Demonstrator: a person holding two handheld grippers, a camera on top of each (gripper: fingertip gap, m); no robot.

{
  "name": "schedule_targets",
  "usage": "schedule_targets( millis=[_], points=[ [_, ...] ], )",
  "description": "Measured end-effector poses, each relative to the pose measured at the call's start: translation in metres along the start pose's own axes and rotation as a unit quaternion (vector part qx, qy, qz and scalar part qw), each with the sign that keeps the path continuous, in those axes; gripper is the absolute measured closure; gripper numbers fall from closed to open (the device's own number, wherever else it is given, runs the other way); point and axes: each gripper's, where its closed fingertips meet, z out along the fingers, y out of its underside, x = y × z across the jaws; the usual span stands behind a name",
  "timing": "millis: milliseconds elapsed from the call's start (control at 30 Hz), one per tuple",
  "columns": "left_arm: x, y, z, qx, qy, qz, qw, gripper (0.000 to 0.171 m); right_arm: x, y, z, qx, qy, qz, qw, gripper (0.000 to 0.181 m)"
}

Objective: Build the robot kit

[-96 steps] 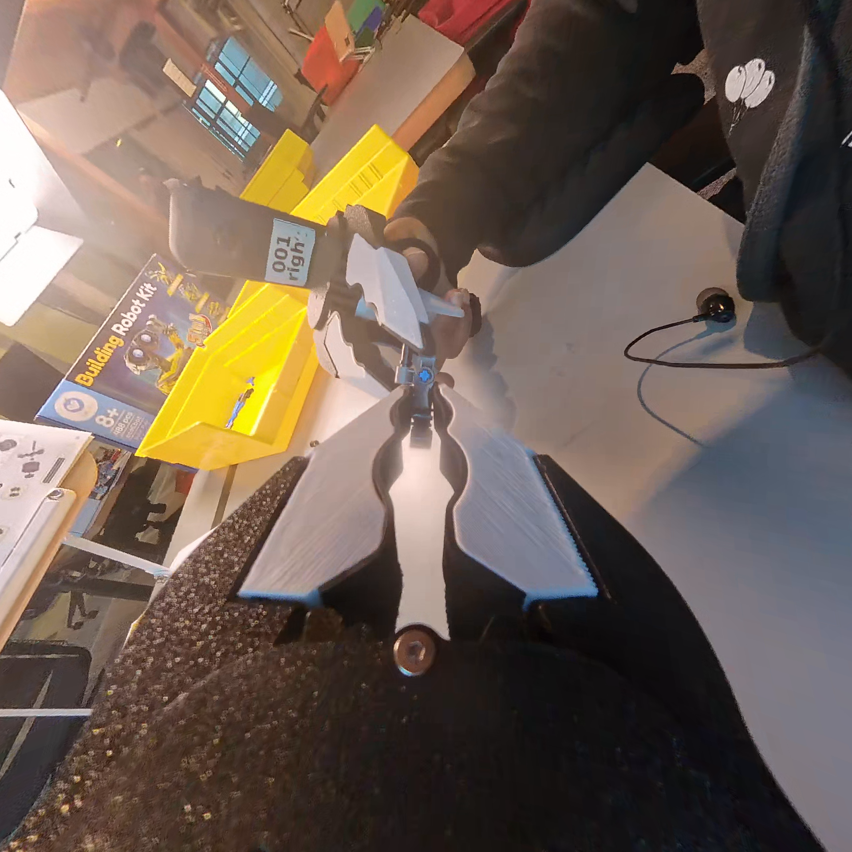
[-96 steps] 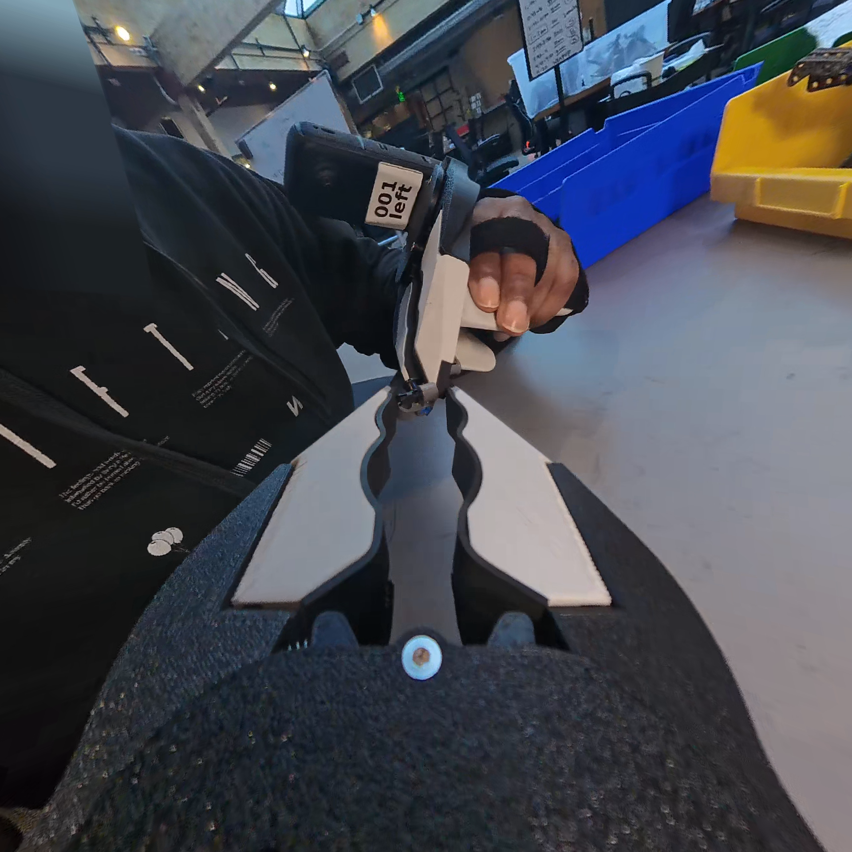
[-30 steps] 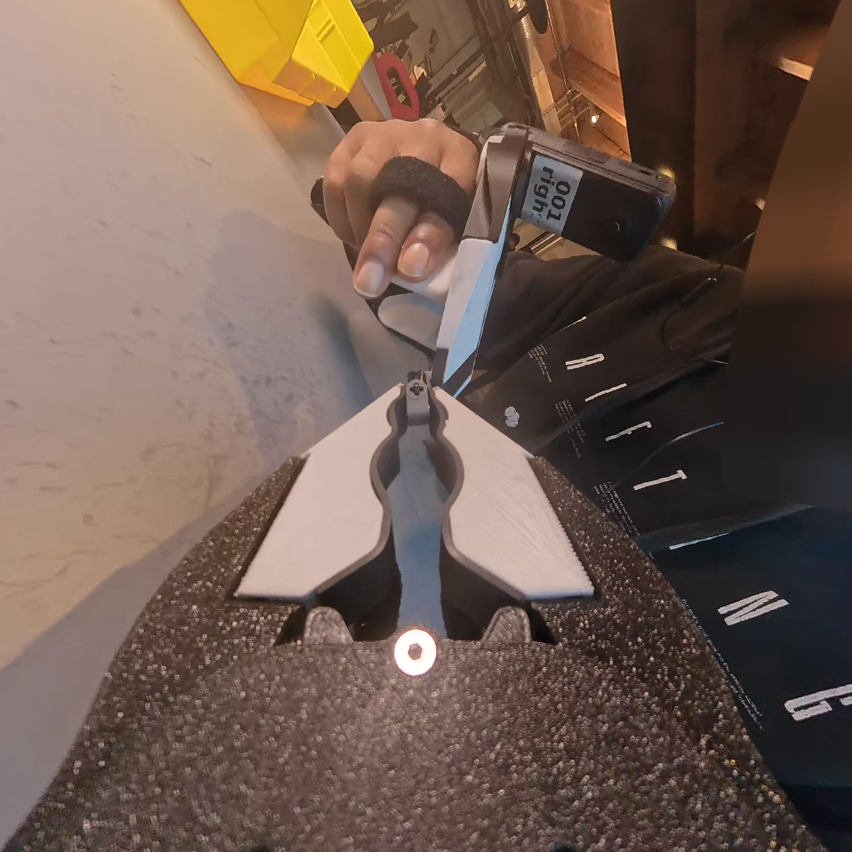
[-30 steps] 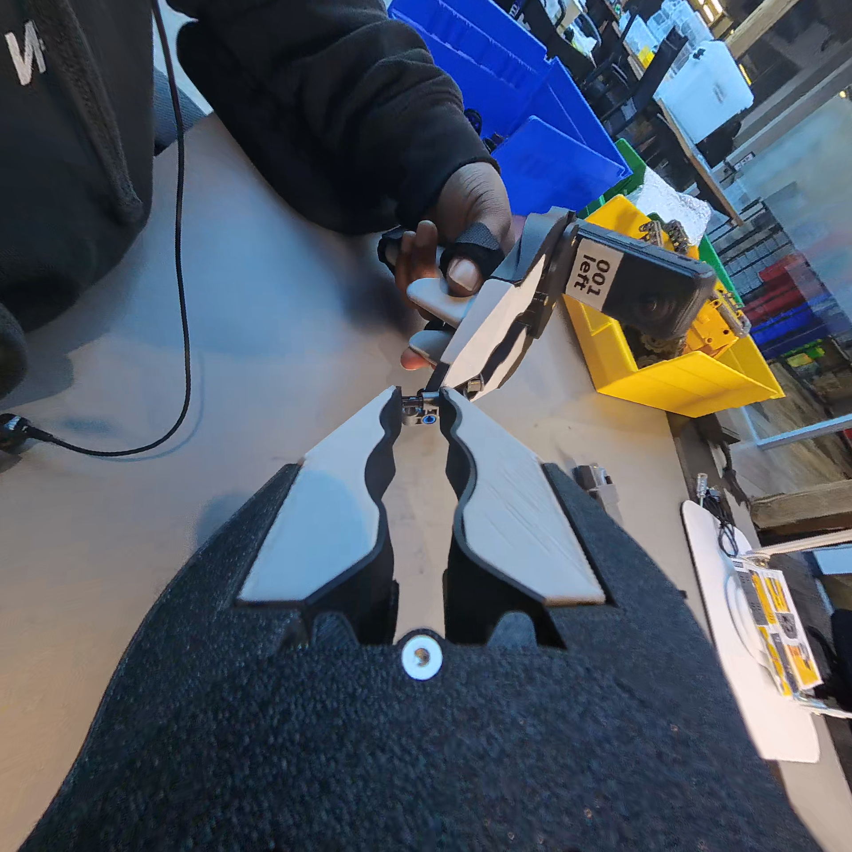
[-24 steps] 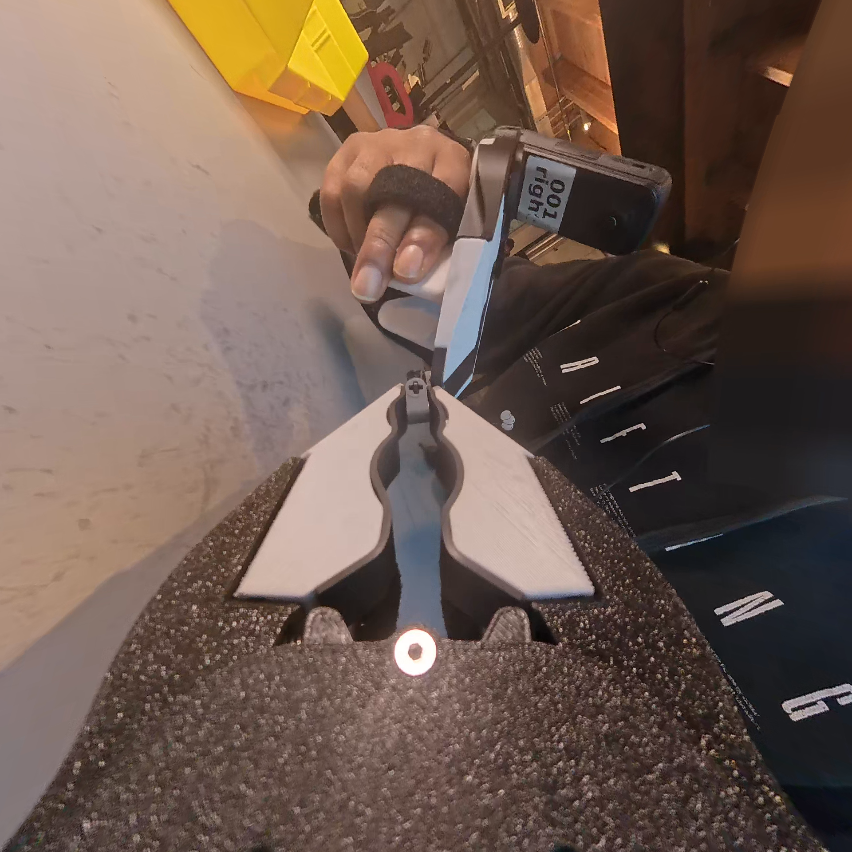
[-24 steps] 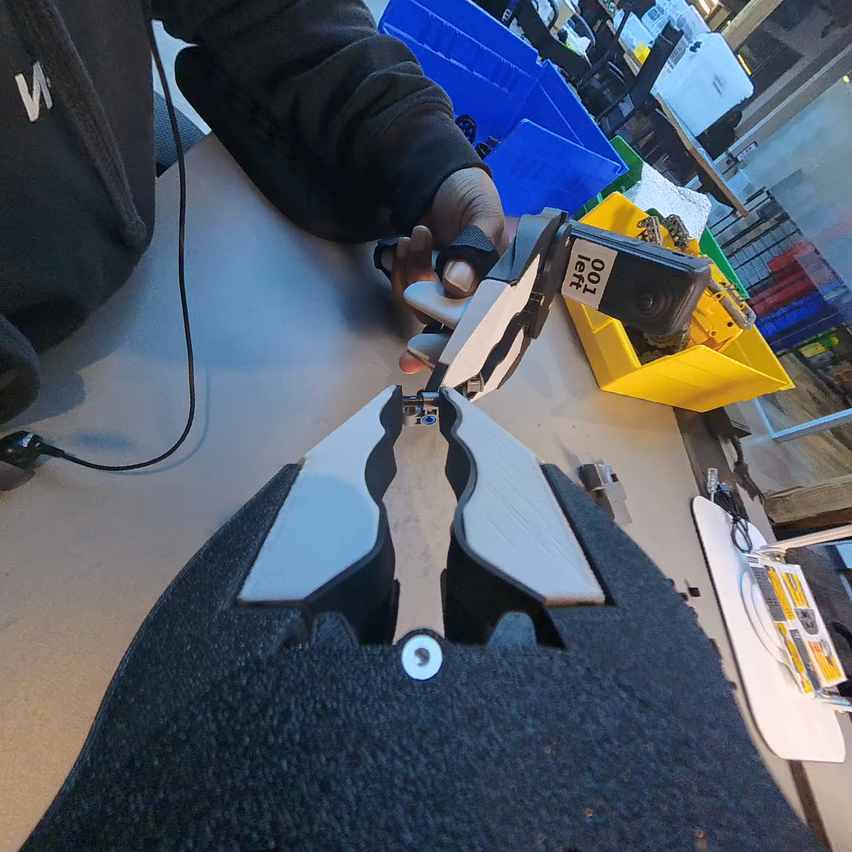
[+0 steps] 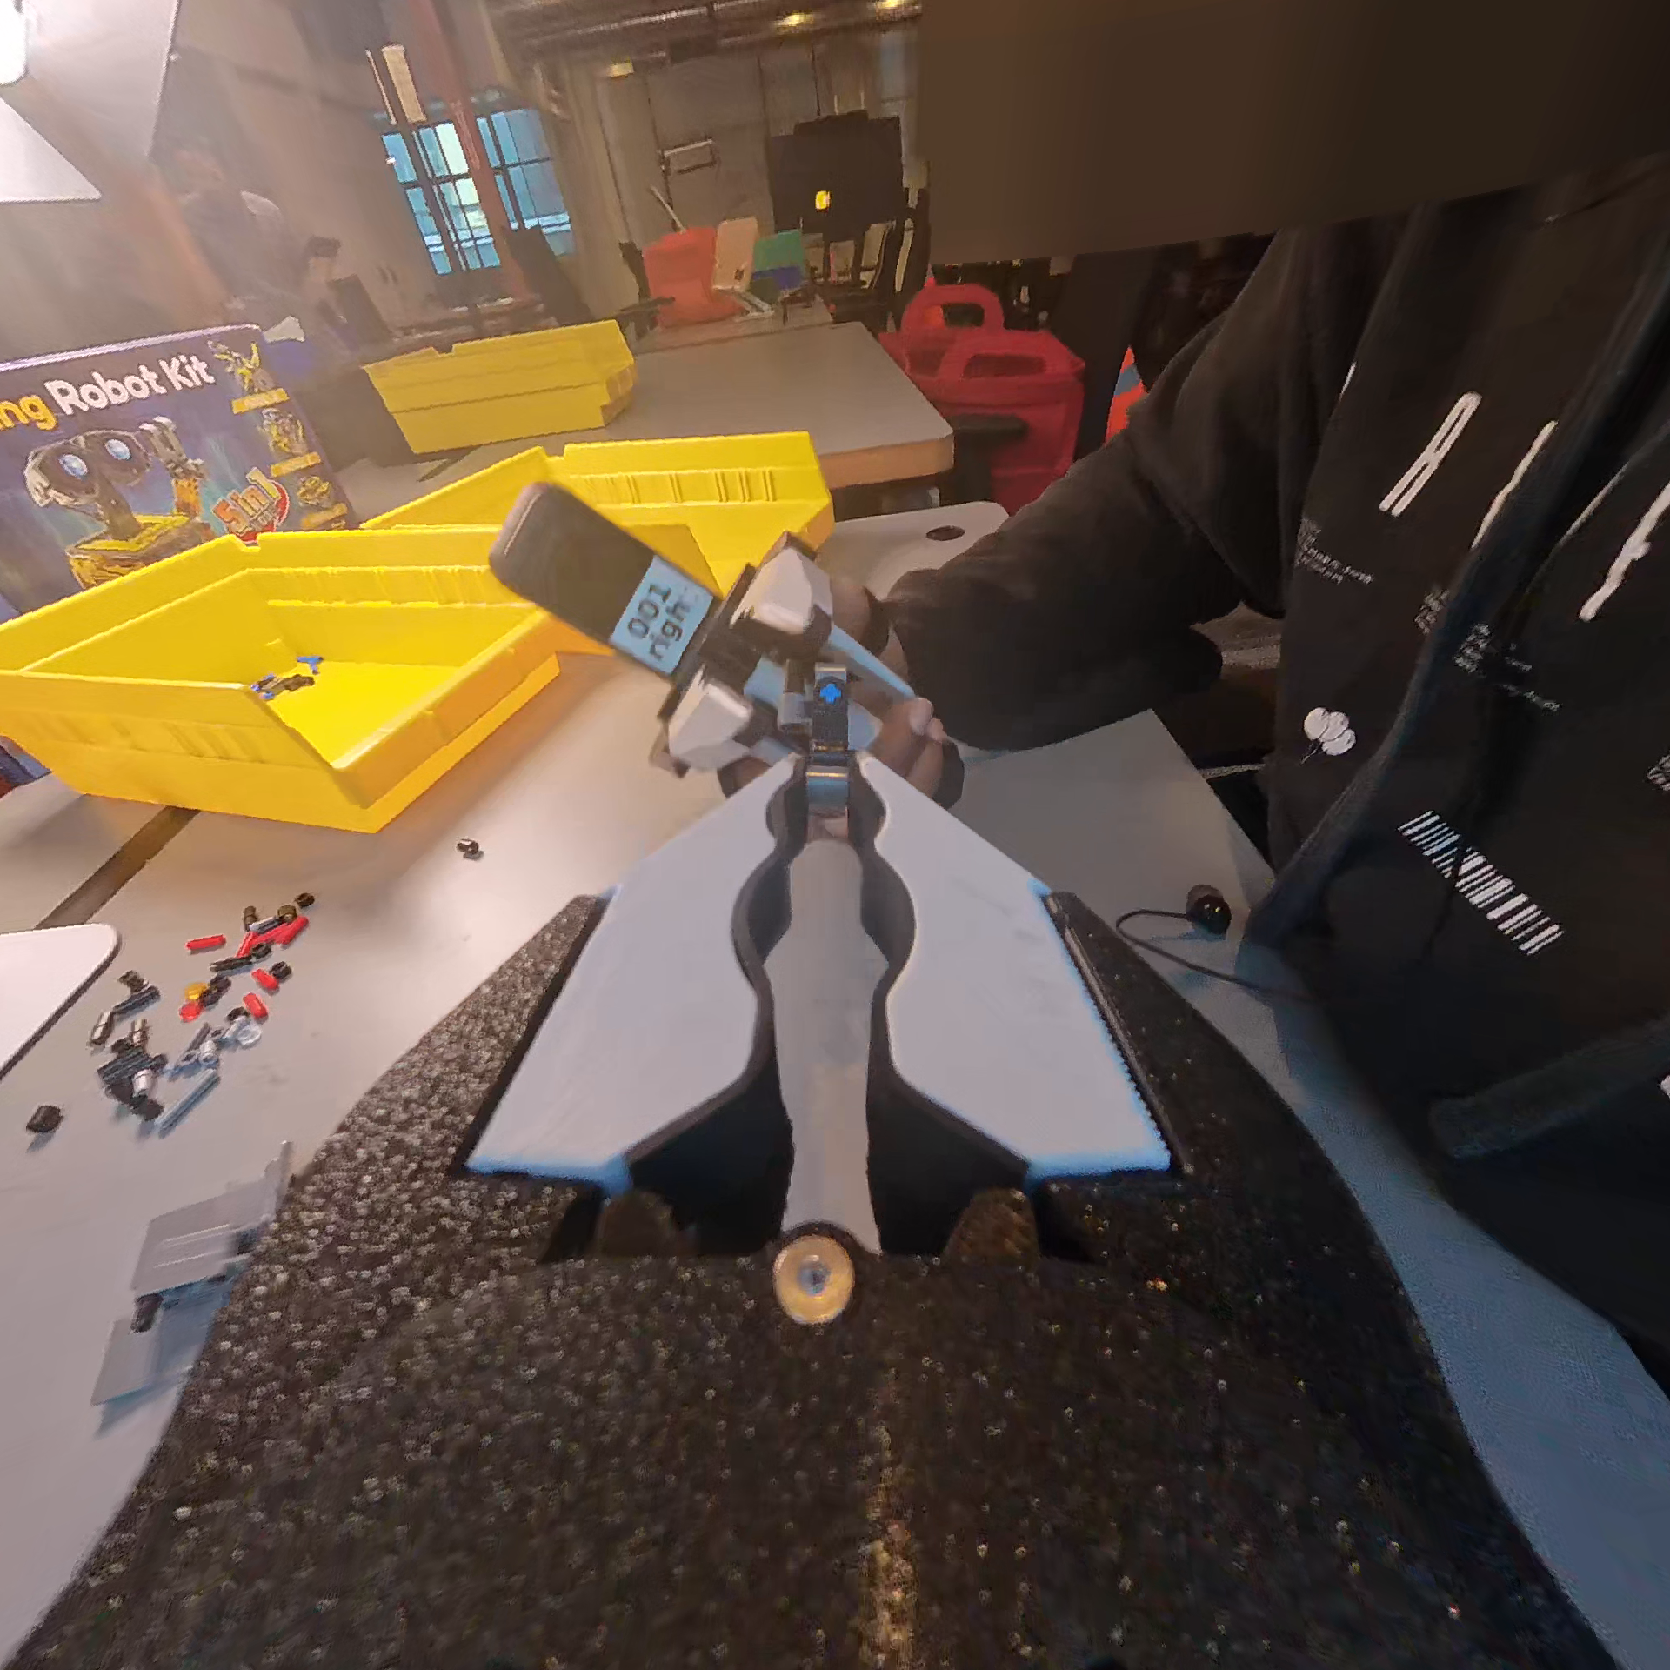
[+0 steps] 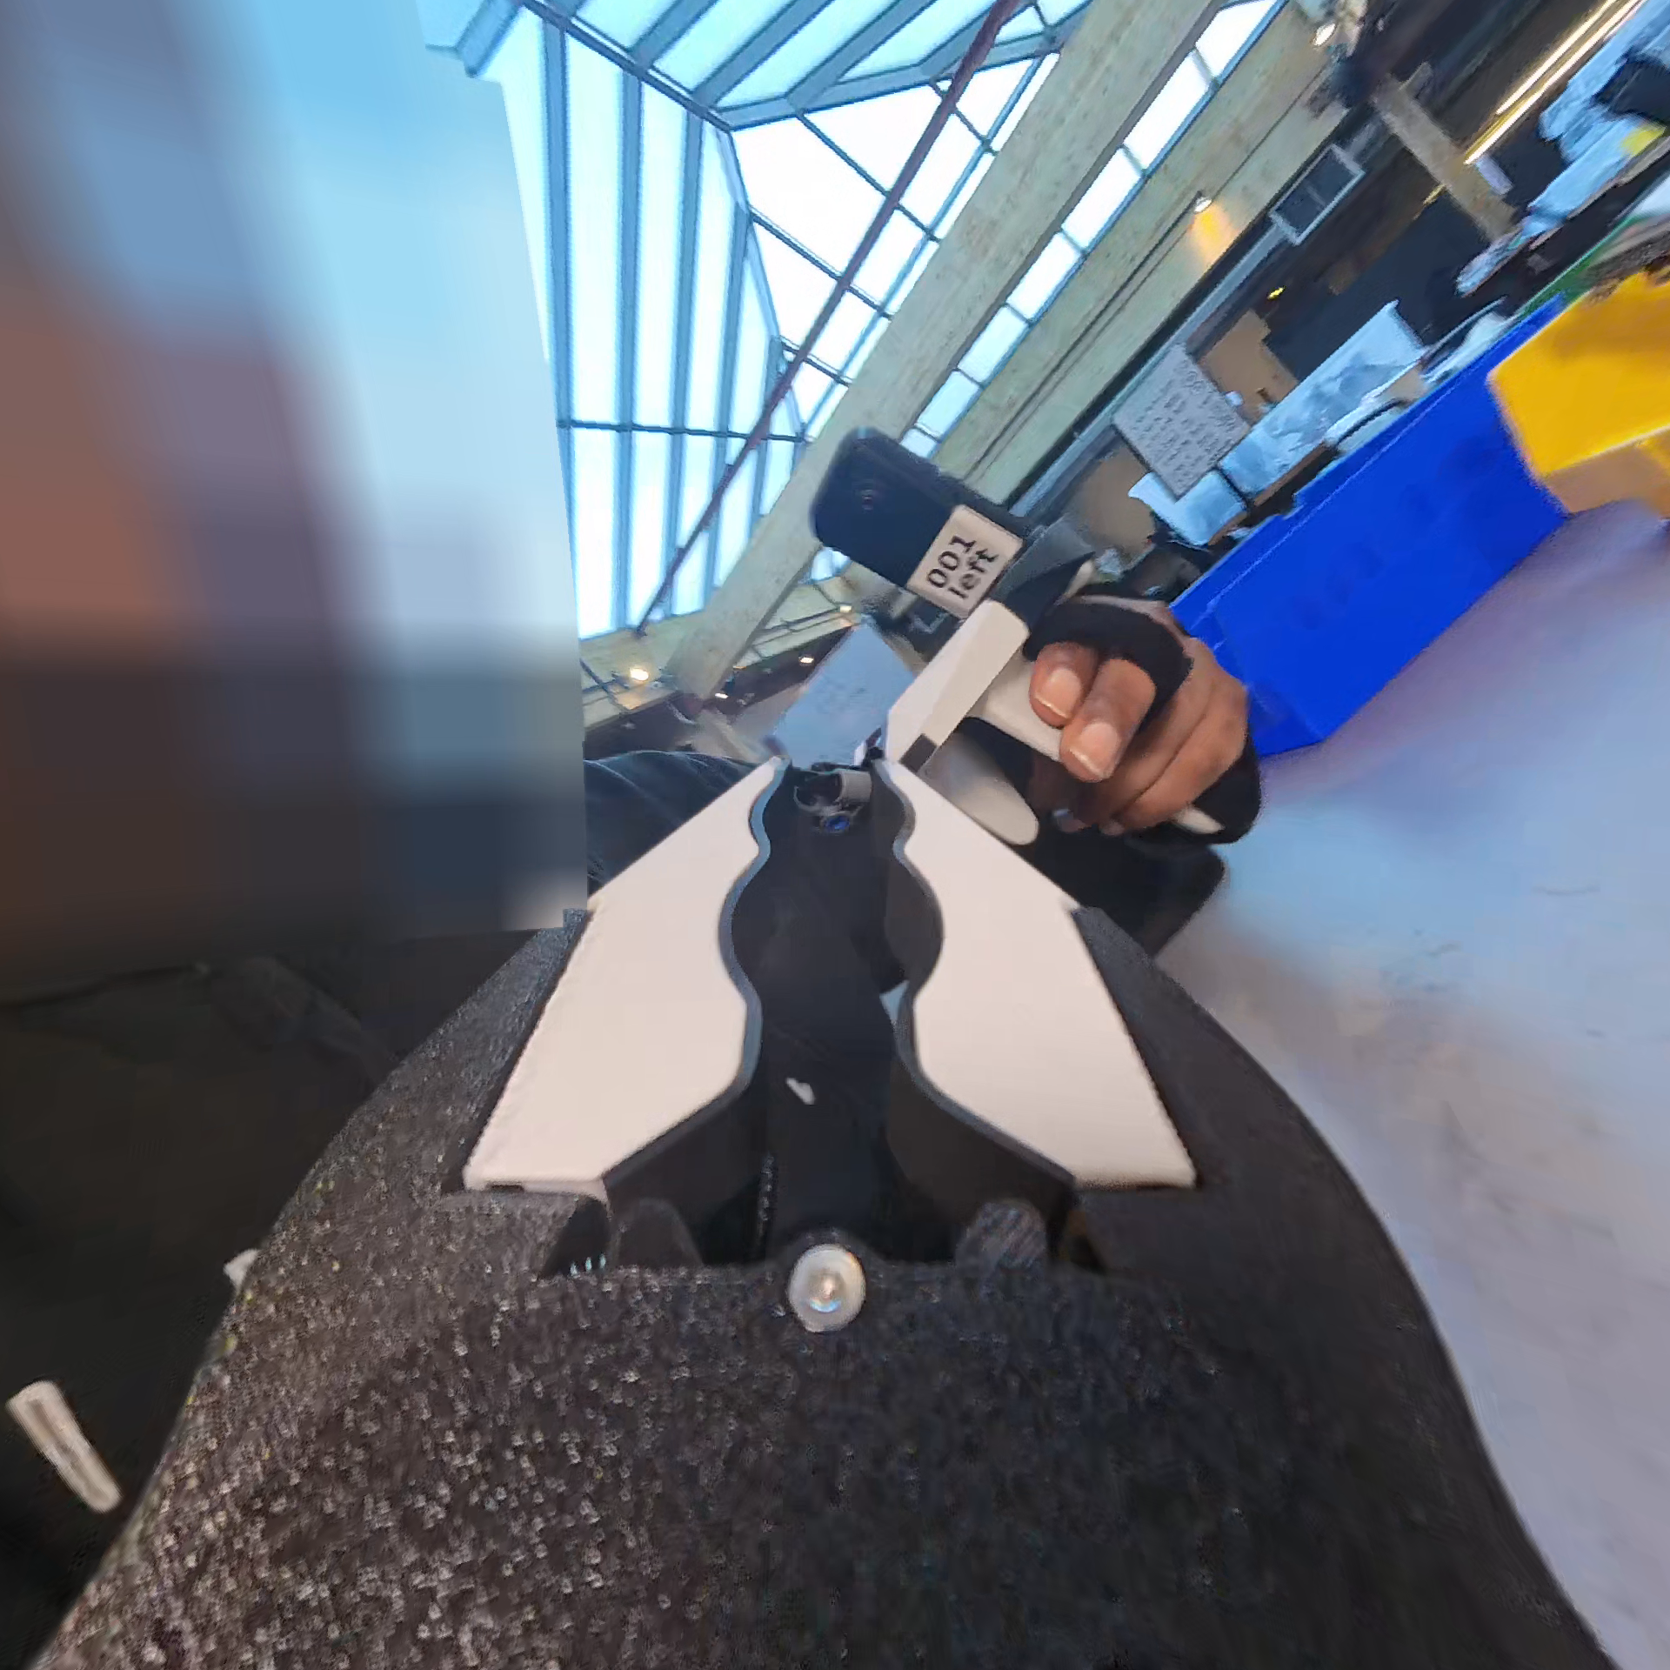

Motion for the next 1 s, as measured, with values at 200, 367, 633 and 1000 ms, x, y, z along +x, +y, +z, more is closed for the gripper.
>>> schedule_targets(
  millis=[200, 367, 633, 1000],
  points=[
    [-0.008, 0.019, -0.001, -0.063, -0.023, 0.024, 0.997, 0.165, 0.016, 0.002, -0.021, -0.115, 0.163, -0.288, 0.937, 0.151],
    [-0.012, 0.044, 0.005, -0.126, -0.037, 0.037, 0.991, 0.165, 0.035, 0.016, -0.023, -0.209, 0.253, -0.44, 0.836, 0.152],
    [-0.013, 0.057, 0.008, -0.152, -0.037, 0.034, 0.987, 0.165, 0.059, 0.027, -0.034, -0.275, 0.305, -0.468, 0.783, 0.166],
    [-0.018, 0.074, 0.007, -0.186, -0.04, 0.009, 0.982, 0.165, 0.078, 0.032, -0.046, -0.311, 0.345, -0.465, 0.753, 0.166]
  ],
)
